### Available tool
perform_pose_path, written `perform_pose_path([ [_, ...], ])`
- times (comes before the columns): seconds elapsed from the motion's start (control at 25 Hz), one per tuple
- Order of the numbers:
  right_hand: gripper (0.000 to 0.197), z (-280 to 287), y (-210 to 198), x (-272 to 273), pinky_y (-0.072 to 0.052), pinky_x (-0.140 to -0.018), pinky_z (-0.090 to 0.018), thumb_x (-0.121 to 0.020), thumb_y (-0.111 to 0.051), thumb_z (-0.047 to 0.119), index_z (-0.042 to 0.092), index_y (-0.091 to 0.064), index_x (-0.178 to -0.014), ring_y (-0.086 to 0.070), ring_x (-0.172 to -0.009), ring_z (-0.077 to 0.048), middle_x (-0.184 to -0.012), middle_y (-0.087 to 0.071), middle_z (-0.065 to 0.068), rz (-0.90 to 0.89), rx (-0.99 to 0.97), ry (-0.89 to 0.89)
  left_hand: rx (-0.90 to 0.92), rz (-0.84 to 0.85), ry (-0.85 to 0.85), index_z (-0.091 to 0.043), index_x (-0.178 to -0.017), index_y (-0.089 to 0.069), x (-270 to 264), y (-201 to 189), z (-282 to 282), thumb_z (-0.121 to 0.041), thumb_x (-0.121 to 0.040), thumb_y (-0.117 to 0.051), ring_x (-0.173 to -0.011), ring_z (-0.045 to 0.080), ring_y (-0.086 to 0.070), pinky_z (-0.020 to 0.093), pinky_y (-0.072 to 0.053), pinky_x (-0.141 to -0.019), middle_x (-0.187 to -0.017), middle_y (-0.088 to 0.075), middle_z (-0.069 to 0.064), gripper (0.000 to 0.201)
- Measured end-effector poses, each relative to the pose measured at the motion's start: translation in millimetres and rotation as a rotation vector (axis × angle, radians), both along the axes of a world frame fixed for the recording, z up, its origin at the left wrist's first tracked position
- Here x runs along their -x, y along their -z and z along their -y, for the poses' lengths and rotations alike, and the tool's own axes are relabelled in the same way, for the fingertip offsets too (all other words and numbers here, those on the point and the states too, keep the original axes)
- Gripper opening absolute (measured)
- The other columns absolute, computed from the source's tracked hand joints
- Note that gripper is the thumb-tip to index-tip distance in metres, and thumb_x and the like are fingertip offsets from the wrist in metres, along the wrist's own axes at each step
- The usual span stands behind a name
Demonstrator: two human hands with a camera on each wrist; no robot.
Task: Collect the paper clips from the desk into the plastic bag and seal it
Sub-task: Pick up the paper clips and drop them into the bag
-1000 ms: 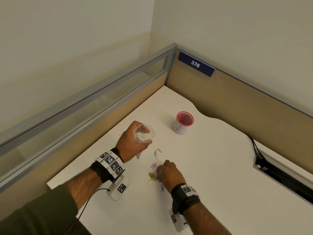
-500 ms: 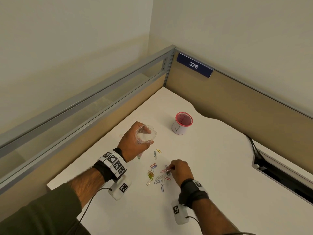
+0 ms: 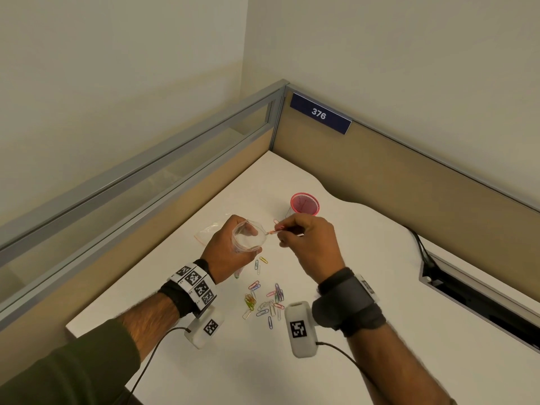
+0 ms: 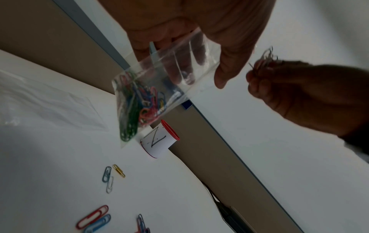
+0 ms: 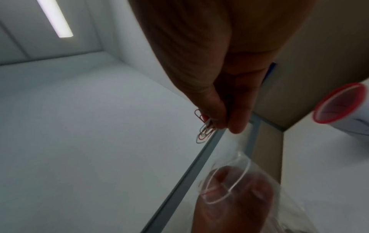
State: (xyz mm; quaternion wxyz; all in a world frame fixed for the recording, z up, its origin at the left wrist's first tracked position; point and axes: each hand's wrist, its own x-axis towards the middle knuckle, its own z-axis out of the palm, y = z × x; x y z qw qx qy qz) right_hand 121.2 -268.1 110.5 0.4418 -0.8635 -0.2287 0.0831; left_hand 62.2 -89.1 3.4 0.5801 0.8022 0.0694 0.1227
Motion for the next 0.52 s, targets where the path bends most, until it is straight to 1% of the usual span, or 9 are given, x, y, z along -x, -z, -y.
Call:
perform_pose_path([
  [0.08,0.012,-17,-4,1,-0.056,-0.074,-0.019,-0.088,-0.063,0.007,0.012,-0.072,-0.095,-0.066,-0.077,-0.013,-0.089,-0.069,-0.002,0.109,0.094,-0.059,-0.018,0.006,0.011,-0.028,-0.111,-0.052,-1,-1,3,-0.022,-0.079,-0.081,-0.116,0.011,-0.060,0.032,-0.051,-0.099,-0.112,-0.064,-0.006,0.044],
  [0.12,0.013,-24,-3,3,-0.056,-0.076,-0.024,-0.089,-0.062,0.008,0.012,-0.071,-0.095,-0.064,-0.079,-0.014,-0.091,-0.069,-0.003,0.160,0.160,-0.087,-0.026,0.006,0.013,-0.031,-0.110,-0.051,-1,-1,4,-0.022,-0.079,-0.081,-0.115,0.011,-0.060,0.030,-0.051,-0.097,-0.110,-0.064,-0.008,0.044],
  [0.16,0.013,-30,-2,4,-0.054,-0.078,-0.026,-0.090,-0.060,0.009,0.012,-0.071,-0.096,-0.062,-0.081,-0.016,-0.093,-0.068,-0.004,0.190,0.225,-0.115,-0.031,0.002,0.011,-0.035,-0.108,-0.050,-2,0,4,-0.022,-0.079,-0.082,-0.112,0.010,-0.061,0.028,-0.051,-0.094,-0.108,-0.063,-0.010,0.045],
  [0.24,0.015,-39,-1,8,-0.052,-0.079,-0.027,-0.091,-0.059,0.011,0.012,-0.071,-0.100,-0.061,-0.085,-0.018,-0.096,-0.067,-0.006,0.205,0.321,-0.162,-0.048,-0.009,-0.003,-0.040,-0.103,-0.047,-3,0,5,-0.021,-0.078,-0.083,-0.101,0.005,-0.063,0.022,-0.051,-0.085,-0.101,-0.061,-0.016,0.047],
  [0.32,0.015,-44,-2,12,-0.054,-0.081,-0.029,-0.091,-0.060,0.013,0.013,-0.070,-0.102,-0.061,-0.087,-0.020,-0.099,-0.067,-0.006,0.208,0.346,-0.193,-0.060,-0.014,-0.012,-0.041,-0.099,-0.045,-4,-1,5,-0.019,-0.078,-0.083,-0.090,-0.002,-0.063,0.014,-0.047,-0.077,-0.094,-0.060,-0.018,0.049],
  [0.36,0.015,-45,-3,13,-0.055,-0.082,-0.032,-0.091,-0.060,0.012,0.013,-0.071,-0.102,-0.062,-0.087,-0.020,-0.098,-0.068,-0.006,0.213,0.340,-0.200,-0.058,-0.013,-0.013,-0.041,-0.098,-0.044,-3,-1,4,-0.018,-0.078,-0.083,-0.089,-0.004,-0.063,0.013,-0.047,-0.076,-0.093,-0.059,-0.018,0.049],
  [0.44,0.014,-44,-7,13,-0.056,-0.081,-0.034,-0.090,-0.059,0.011,0.012,-0.071,-0.098,-0.063,-0.085,-0.020,-0.096,-0.069,-0.006,0.210,0.279,-0.195,-0.050,-0.004,-0.007,-0.040,-0.099,-0.046,0,-3,4,-0.020,-0.079,-0.082,-0.096,-0.002,-0.062,0.017,-0.048,-0.081,-0.095,-0.061,-0.020,0.046],
  [0.52,0.014,-38,-11,11,-0.056,-0.077,-0.029,-0.089,-0.058,0.006,0.011,-0.070,-0.095,-0.064,-0.082,-0.017,-0.092,-0.069,-0.004,0.198,0.163,-0.152,-0.016,0.007,0.003,-0.037,-0.103,-0.050,3,-4,2,-0.023,-0.080,-0.080,-0.106,0.001,-0.062,0.024,-0.050,-0.091,-0.100,-0.064,-0.021,0.041],
])
